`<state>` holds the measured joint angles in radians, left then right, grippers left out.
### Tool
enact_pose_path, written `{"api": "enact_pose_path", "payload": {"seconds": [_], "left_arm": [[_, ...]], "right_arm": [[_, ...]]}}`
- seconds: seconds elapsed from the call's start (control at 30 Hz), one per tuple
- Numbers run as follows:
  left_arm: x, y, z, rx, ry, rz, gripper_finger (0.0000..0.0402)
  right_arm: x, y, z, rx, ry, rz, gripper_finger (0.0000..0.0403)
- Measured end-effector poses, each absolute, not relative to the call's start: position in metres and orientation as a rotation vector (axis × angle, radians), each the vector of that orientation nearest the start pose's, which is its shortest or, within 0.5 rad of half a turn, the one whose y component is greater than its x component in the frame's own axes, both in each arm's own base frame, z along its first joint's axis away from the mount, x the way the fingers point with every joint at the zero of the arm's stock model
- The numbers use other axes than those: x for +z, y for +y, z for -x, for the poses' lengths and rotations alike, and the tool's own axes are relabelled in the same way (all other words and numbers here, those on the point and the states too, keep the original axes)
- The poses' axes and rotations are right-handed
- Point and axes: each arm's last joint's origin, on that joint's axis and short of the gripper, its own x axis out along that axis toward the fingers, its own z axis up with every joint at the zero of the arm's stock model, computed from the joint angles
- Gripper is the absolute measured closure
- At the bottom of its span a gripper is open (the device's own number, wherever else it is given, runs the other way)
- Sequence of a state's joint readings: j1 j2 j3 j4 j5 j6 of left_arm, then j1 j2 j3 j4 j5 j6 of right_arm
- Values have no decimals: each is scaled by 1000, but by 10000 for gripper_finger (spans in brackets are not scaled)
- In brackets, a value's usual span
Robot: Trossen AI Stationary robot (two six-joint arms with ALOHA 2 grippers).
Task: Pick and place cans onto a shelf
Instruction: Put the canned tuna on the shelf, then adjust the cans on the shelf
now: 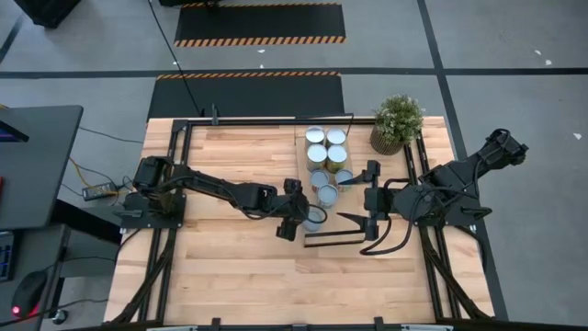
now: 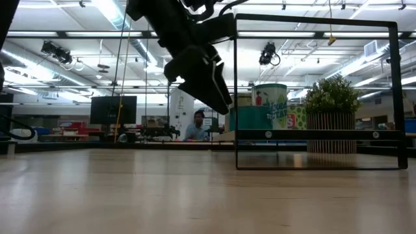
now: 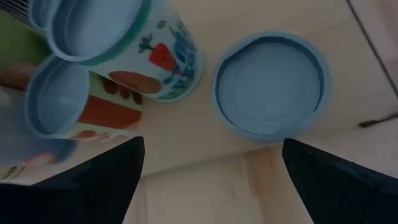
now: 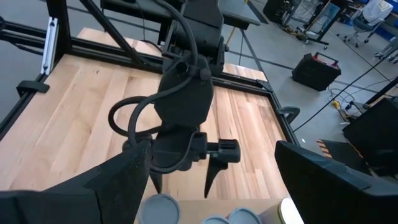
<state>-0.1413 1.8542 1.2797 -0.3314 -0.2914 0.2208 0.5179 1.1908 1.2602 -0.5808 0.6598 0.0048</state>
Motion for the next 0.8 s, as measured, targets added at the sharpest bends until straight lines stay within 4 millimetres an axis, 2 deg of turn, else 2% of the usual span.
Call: {"api": "enact_pose_path", "payload": {"seconds": [0.5, 0.63, 0.8], "left_arm": [[190, -47, -396, 77, 869, -401, 14], [192, -49, -389, 82, 921, -377, 14], [207, -49, -371, 140, 999, -344, 14]], "right_arm": [[381, 104, -218, -140, 429, 279, 53], [377, 103, -216, -149, 472, 276, 53], [369, 99, -211, -203, 548, 258, 53]]}}
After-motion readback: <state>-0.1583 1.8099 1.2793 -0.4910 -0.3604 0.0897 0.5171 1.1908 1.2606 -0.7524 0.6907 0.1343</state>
